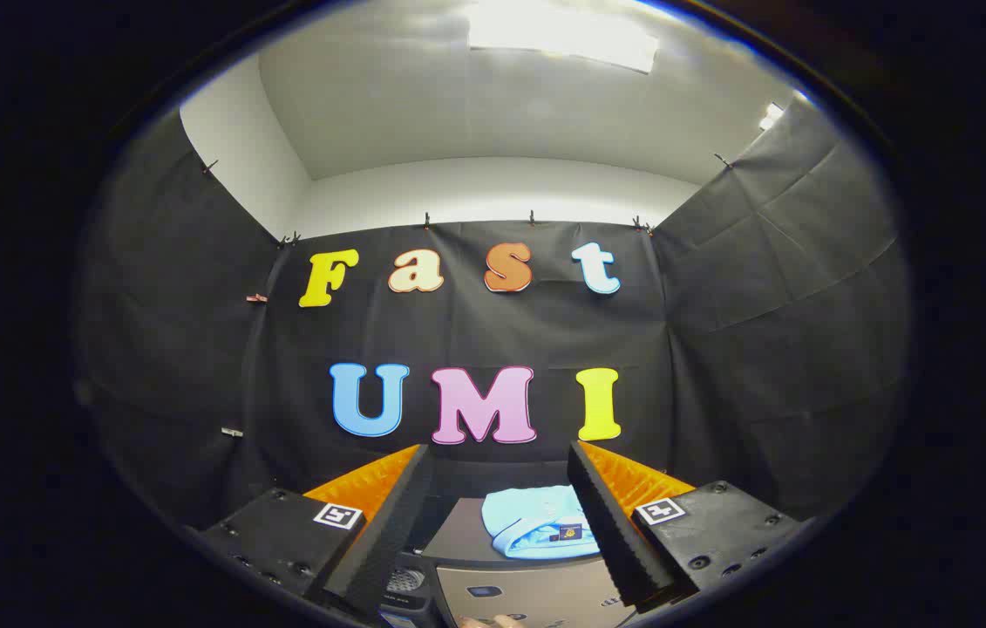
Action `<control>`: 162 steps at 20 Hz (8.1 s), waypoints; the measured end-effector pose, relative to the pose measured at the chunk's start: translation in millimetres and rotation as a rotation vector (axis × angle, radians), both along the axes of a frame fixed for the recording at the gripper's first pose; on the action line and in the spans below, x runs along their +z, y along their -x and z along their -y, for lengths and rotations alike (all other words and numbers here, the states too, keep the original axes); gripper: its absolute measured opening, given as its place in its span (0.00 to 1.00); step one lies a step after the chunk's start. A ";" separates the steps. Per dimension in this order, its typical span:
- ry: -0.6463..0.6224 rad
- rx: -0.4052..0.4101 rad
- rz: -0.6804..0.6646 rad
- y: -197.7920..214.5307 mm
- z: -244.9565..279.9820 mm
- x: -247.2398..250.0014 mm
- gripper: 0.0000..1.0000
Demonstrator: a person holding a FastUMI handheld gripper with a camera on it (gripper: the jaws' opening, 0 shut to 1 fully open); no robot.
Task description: Put the clothes into the washing machine and then close the washing machine lid.
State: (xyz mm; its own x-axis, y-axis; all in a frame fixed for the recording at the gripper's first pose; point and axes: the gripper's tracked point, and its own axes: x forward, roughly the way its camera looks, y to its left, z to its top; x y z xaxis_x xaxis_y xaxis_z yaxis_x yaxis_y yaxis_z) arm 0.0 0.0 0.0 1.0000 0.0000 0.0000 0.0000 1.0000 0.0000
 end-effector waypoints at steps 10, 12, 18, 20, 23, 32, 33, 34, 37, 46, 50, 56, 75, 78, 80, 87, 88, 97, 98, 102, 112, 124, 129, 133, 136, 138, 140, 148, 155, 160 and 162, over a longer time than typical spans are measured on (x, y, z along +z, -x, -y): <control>0.028 -0.001 0.012 -1.3 1.5 4.8 0.98; 0.026 0.000 0.012 -0.9 0.8 5.2 0.98; 0.025 -0.010 0.006 -3.1 4.8 5.1 0.98; 0.027 -0.015 0.005 -3.3 6.3 5.4 0.98; 0.031 -0.018 0.002 -5.8 5.9 5.3 0.98; 0.058 -0.024 -0.026 -29.1 7.4 -1.8 0.98; 0.062 -0.022 -0.032 -35.8 7.2 -3.0 0.98; 0.068 -0.022 -0.036 -43.2 8.3 -2.5 0.98; 0.070 -0.018 -0.051 -71.0 11.4 -2.4 0.98; 0.036 -0.066 -0.201 -166.1 40.4 -41.0 0.98; 0.056 -0.078 -0.285 -208.3 50.3 -70.0 0.98; 0.059 -0.082 -0.471 -262.8 63.9 -137.5 0.98; 0.121 -0.219 -0.997 -266.9 120.2 -309.8 0.99; 0.079 -0.231 -1.018 -267.8 122.1 -313.9 0.99; 0.029 -0.239 -1.052 -263.5 122.5 -317.6 0.98; 0.040 -0.212 -1.111 -269.6 117.5 -324.3 0.59; 0.044 -0.217 -1.113 -270.7 119.1 -326.6 0.58; 0.005 -0.221 -1.059 -273.9 120.1 -320.5 0.05; 0.016 -0.218 -1.049 -274.1 120.7 -318.9 0.05; 0.014 -0.190 -0.982 -271.3 111.4 -284.2 0.05; -0.047 -0.095 -0.635 -300.7 52.7 -131.1 0.05; -0.091 0.230 -0.504 -317.9 -149.5 -85.1 0.05; -0.116 0.381 -0.516 -312.9 -230.0 -125.5 0.05; -0.103 0.468 -0.538 -303.7 -267.1 -177.8 0.05; -0.119 0.526 -0.593 -294.2 -287.8 -222.8 0.05; -0.124 0.560 -0.644 -288.8 -298.4 -257.2 0.05; -0.117 0.597 -0.694 -281.5 -308.6 -289.0 0.05; 0.027 0.708 -0.881 -241.5 -322.9 -390.1 0.05; 0.153 0.825 -1.023 -194.7 -333.2 -423.4 0.05; 0.158 0.825 -1.020 -197.4 -331.9 -421.8 0.06; 0.104 0.841 -1.003 -199.2 -337.7 -407.0 0.15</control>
State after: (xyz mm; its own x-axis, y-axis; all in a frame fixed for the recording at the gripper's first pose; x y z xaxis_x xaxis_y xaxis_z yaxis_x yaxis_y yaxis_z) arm 199.2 337.7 -407.0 0.2595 0.5745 -0.7763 -0.6648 0.6893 0.2879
